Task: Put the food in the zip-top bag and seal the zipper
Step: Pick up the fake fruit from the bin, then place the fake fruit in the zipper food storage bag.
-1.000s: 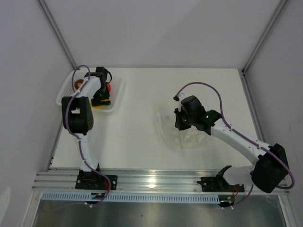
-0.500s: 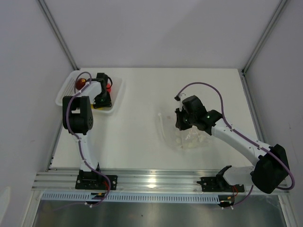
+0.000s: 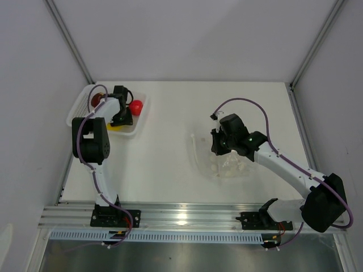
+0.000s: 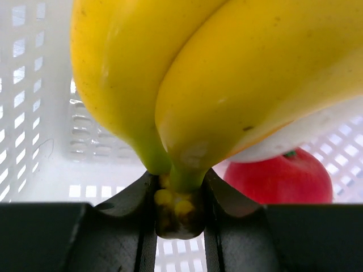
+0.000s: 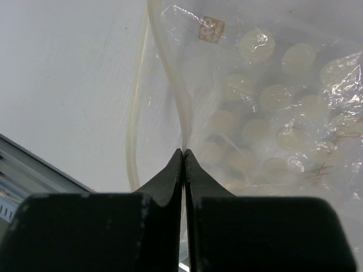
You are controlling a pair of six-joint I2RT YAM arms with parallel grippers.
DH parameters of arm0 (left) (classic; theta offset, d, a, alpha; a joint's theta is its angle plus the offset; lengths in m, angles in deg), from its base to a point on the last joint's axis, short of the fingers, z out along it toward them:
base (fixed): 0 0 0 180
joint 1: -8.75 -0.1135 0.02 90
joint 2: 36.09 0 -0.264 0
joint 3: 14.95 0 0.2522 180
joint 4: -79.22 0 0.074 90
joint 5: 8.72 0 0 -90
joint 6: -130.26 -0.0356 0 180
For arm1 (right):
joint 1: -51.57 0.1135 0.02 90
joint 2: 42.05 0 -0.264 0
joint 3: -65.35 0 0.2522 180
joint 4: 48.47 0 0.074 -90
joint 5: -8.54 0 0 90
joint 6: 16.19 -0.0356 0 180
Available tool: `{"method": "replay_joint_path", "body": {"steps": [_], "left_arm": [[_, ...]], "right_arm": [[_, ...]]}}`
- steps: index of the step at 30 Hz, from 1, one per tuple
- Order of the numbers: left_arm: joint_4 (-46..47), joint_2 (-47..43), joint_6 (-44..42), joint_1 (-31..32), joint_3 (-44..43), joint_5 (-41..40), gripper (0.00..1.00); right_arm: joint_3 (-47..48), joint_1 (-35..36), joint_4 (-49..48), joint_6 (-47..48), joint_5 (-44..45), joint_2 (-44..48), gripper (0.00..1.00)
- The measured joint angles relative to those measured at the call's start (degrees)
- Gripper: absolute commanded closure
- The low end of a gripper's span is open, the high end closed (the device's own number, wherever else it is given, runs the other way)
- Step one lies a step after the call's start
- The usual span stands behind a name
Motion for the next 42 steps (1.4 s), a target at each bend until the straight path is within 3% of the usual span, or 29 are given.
{"method": "replay_joint_path", "body": {"steps": [13, 22, 27, 34, 38, 42], "left_arm": [[-1.09, -8.26, -9.64, 1.46, -3.04, -1.42, 0.99], [3.82, -21.05, -31.56, 9.86, -1.33, -1.07, 0.99], [15.08, -35.95, -47.76, 14.62, 12.61, 7.82, 1.00], [26.60, -49.27, -62.69, 17.40, 28.96, 29.81, 1.00], [25.44, -49.94, -68.06, 20.87, 30.29, 37.99, 0.99], [19.96, -52.37, -74.18, 27.93, 30.23, 35.21, 0.99]], "right_arm": [[0.22, 0.00, 0.66, -0.04, 0.83, 0.00, 0.99], [4.13, -1.40, 1.97, -2.25, 0.48, 0.00, 1.00], [7.17, -1.66, 3.58, -4.33, -0.09, 0.00, 1.00], [10.12, -1.60, 5.64, -7.26, -0.11, 0.72, 1.00], [10.12, -1.22, 6.12, -8.96, 0.20, 2.21, 1.00], [10.08, -0.28, 6.25, -10.14, 1.73, 2.84, 1.00]]}}
